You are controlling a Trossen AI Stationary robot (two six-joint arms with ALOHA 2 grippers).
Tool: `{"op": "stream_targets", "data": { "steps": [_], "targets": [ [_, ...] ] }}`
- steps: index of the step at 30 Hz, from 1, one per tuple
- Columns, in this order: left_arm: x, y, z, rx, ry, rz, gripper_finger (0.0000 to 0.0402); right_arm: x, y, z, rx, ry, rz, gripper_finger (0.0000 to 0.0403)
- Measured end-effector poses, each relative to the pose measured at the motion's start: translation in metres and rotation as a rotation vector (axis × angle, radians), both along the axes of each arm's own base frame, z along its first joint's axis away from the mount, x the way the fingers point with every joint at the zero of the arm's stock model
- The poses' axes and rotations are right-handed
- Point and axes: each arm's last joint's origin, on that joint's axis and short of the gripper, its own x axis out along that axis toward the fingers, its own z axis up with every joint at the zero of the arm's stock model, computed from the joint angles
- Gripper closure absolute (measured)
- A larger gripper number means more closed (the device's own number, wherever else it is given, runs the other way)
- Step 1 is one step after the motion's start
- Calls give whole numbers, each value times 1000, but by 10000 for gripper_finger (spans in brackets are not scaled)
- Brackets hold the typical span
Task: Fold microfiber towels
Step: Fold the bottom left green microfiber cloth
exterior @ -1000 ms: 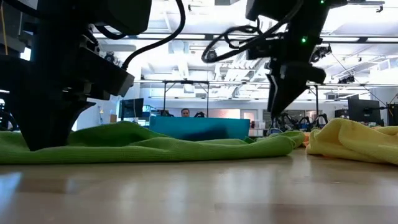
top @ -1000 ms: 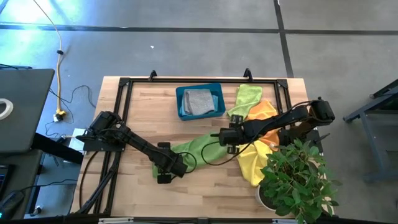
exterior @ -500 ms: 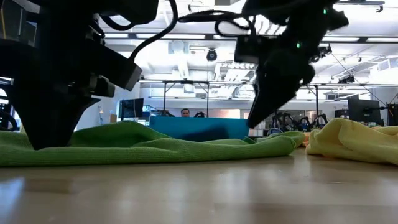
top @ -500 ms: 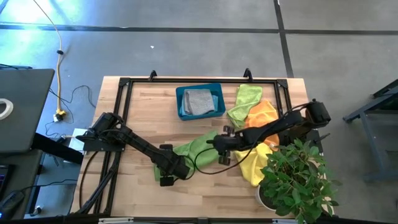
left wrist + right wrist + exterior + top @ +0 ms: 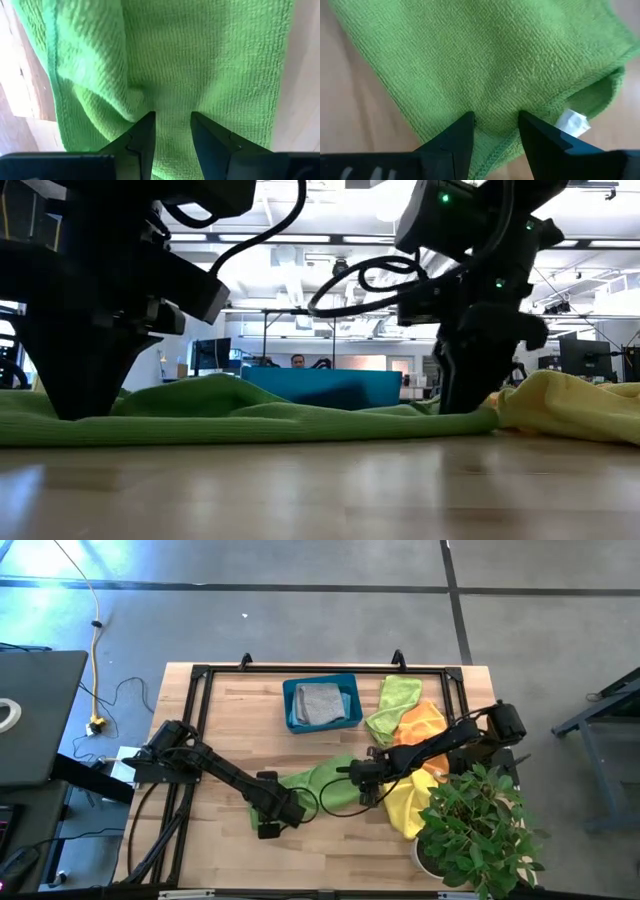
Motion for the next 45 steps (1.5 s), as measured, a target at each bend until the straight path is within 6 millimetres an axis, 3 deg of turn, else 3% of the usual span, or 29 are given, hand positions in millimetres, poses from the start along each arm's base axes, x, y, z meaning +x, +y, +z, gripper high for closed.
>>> {"op": "stream_targets", "data": {
  "steps": [7,11,15,22,29,39,45],
  "targets": [
    [1,3,0,-1,-4,10,287,-1,2,11,23,83,34,254],
    [2,3,0,-4,-11,12,287,7,1,43,-59,17,48,254],
    [2,3,0,-8,-18,13,287,17,-2,50,-180,-107,14,254],
    [3,2,0,-11,-28,11,287,31,-8,29,-196,-174,30,254],
    [4,2,0,-12,-32,10,287,34,-10,4,-120,-79,50,254],
    [-4,4,-7,-11,-4,34,287,22,-12,2,-150,59,63,254],
    [-3,4,-8,-17,-15,37,287,26,-12,10,-160,81,87,254]
  ]
}}
